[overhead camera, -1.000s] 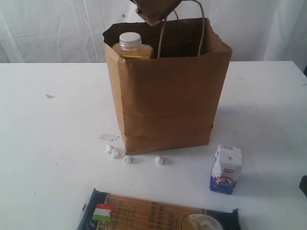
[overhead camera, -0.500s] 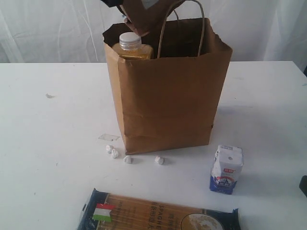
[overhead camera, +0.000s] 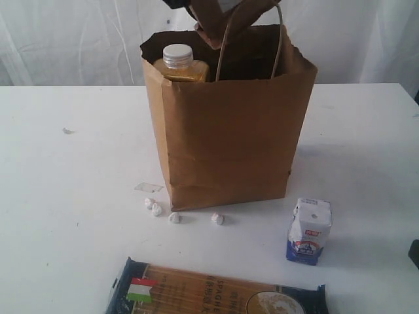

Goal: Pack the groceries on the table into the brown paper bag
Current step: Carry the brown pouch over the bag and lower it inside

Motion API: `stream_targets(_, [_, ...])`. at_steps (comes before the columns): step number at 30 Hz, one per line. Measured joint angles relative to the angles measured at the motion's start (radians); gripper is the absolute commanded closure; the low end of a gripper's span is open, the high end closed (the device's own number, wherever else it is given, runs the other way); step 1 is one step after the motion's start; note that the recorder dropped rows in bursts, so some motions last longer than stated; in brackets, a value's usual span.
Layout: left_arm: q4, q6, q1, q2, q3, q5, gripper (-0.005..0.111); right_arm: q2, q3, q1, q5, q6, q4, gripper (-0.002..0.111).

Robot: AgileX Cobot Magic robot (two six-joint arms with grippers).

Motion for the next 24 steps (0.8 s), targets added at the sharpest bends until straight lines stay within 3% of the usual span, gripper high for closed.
stream_targets(17, [0.026,-0.05,0.0,0.124,0.008,0.029,0.107,0.0,0.0,0.0,0.0,0.0,0.0,0.108])
stream_targets(24, [0.151,-0.159,0.0,0.15,0.008,0.053,0.107,0.0,0.0,0.0,0.0,0.0,0.0,0.108])
